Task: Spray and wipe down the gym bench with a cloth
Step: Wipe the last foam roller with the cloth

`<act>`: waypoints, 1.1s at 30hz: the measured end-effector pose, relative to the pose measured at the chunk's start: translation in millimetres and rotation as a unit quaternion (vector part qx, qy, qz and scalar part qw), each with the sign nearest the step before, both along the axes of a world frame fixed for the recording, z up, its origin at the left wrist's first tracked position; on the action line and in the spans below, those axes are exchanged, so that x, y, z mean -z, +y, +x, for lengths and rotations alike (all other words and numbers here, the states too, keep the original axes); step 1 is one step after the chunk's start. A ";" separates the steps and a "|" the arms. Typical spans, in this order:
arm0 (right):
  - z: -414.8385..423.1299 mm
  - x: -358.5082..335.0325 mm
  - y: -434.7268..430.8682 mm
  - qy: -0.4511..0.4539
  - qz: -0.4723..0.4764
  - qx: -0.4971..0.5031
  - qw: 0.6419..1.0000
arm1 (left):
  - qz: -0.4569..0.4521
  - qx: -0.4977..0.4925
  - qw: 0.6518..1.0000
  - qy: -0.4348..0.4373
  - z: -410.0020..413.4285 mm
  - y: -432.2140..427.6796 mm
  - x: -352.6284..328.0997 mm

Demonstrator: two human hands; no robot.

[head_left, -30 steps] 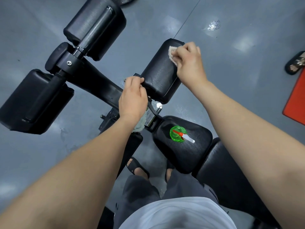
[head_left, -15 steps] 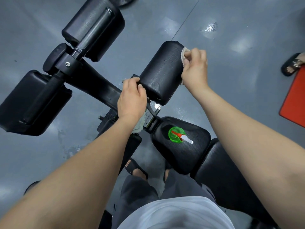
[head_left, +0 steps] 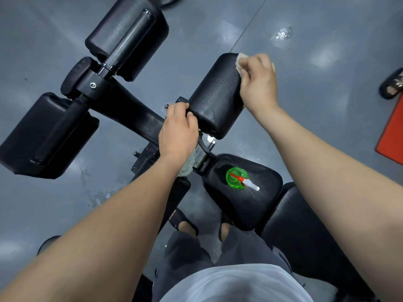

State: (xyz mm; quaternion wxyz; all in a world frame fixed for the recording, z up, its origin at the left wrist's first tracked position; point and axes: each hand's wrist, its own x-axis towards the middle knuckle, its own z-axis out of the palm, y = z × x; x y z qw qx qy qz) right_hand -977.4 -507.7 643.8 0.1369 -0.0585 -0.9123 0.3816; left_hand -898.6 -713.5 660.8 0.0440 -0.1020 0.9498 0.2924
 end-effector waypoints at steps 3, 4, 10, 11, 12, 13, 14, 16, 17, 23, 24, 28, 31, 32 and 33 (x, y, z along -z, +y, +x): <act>14.0 1.6 -11.4 0.017 -0.013 -0.022 1.000 | -0.004 -0.002 1.000 -0.004 -1.0 -0.2 0.1; 19.5 1.8 -13.7 0.023 -0.011 -0.032 0.999 | -0.005 -0.004 1.000 -0.006 -0.8 0.4 0.1; 59.7 4.5 -28.9 0.064 0.025 -0.165 0.984 | -0.005 -0.006 1.000 -0.009 0.3 1.3 -1.7; 64.2 5.4 -27.1 0.072 0.032 -0.197 0.977 | -0.004 -0.006 1.000 -0.008 0.3 2.6 -2.2; 66.8 5.9 -24.5 0.077 0.042 -0.228 0.970 | -0.004 -0.006 1.000 -0.009 0.8 2.6 -3.0; 66.3 4.7 -20.5 0.076 0.057 -0.252 0.963 | -0.004 -0.006 1.000 -0.008 1.2 2.5 -3.3; 63.2 3.2 -16.0 0.069 0.073 -0.265 0.959 | -0.005 -0.006 1.000 -0.008 1.6 2.0 -3.4; 50.0 0.8 -6.4 0.059 0.090 -0.246 0.963 | -0.007 -0.002 1.000 -0.008 1.2 1.9 -3.6; 41.0 0.4 -2.2 0.055 0.088 -0.217 0.971 | -0.005 -0.002 1.000 -0.009 1.3 2.0 -3.6; -0.6 -13.3 15.5 -0.040 0.028 -0.056 0.997 | -0.001 -0.006 1.000 -0.009 0.7 2.2 -5.4; -3.2 -16.2 14.8 -0.047 0.026 -0.043 0.998 | -0.001 -0.006 1.000 -0.009 0.4 1.4 -4.9; 6.5 -21.9 0.5 -0.048 0.061 -0.058 0.995 | 0.004 -0.003 1.000 -0.007 0.5 0.7 -4.2; 30.2 -22.9 -13.1 -0.048 0.064 -0.126 0.989 | 0.003 -0.001 1.000 -0.007 -0.3 0.3 -4.8; 38.7 -22.8 -18.1 -0.041 0.065 -0.147 0.986 | 0.002 -0.002 1.000 -0.009 -0.3 0.0 -4.5; 46.0 -21.9 -23.4 -0.029 0.068 -0.166 0.983 | 0.000 -0.002 1.000 -0.011 -0.2 -0.3 -4.4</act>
